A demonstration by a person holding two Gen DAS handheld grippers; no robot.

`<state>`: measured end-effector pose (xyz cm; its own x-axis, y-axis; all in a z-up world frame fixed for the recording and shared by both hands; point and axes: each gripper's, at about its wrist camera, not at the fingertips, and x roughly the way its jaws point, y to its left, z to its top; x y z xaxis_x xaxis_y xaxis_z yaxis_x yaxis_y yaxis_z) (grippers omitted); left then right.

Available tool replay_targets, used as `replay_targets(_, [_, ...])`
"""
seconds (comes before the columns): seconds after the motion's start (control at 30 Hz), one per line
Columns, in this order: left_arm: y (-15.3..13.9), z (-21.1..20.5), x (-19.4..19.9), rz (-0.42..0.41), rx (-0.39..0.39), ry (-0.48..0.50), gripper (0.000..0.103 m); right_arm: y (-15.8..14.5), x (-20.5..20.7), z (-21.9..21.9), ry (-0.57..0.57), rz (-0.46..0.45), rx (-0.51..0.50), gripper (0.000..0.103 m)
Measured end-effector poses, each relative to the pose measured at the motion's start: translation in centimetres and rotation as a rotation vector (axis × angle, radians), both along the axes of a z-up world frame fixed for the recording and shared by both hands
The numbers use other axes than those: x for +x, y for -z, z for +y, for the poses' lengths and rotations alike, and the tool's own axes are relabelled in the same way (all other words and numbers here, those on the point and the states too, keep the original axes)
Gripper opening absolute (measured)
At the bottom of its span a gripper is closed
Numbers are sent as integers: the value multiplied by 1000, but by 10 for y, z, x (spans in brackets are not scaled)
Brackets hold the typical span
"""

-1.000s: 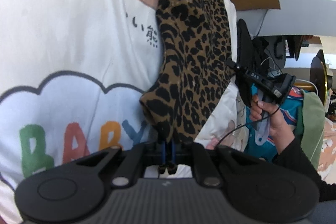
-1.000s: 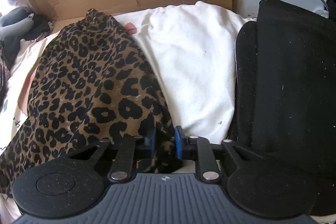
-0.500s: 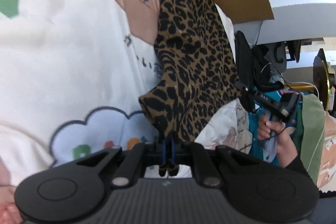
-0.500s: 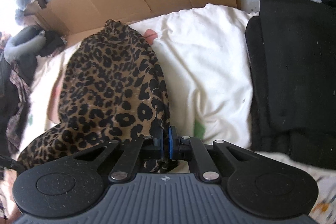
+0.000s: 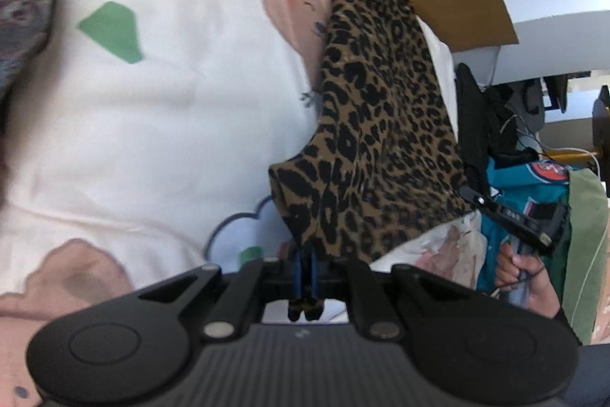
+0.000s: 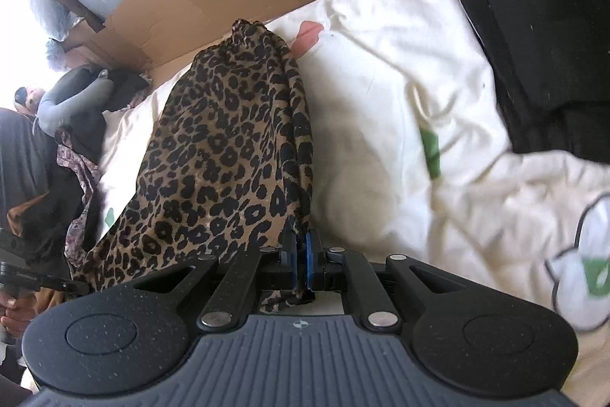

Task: Fold clothes
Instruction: 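Grasp the leopard-print trousers edge with the right tool beside the left tool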

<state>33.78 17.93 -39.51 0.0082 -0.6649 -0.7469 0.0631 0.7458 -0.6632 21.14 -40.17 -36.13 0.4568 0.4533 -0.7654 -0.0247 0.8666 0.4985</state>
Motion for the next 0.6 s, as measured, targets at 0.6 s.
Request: replay_targets(0.6, [34, -17, 12, 47, 45, -27, 5, 40, -16, 10, 4, 126, 31, 2])
